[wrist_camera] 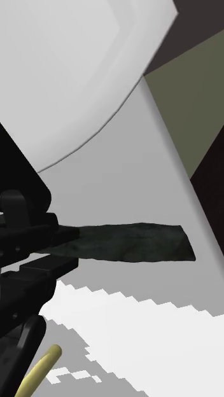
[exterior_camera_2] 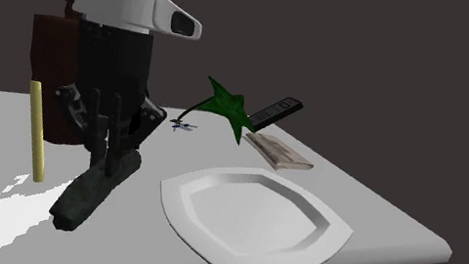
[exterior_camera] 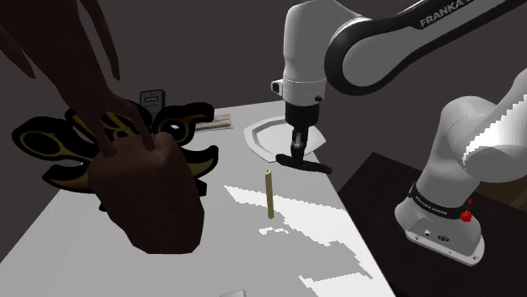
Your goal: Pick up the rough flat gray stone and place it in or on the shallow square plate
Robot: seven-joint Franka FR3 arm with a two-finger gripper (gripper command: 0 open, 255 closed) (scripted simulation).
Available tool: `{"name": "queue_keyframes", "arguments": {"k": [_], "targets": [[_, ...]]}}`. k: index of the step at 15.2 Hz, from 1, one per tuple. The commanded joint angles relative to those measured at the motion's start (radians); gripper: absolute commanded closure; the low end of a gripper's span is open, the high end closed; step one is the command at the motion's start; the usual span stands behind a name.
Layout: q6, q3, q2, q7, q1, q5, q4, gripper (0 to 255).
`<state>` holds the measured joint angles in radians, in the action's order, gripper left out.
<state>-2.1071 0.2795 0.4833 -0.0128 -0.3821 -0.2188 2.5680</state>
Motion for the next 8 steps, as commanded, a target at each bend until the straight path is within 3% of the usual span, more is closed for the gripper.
{"name": "queue_keyframes", "arguments": {"k": [1,4,8], "targets": [[0.033,-0.003,0.01,-0.003,0.001,0.003,-0.022,255],[0.077,-0.009,0.025,-0.005,0.002,0.007,-0.052,255],[0.069,-0.071,-0.044,0.078,0.054,0.052,-0.103,255]]}}
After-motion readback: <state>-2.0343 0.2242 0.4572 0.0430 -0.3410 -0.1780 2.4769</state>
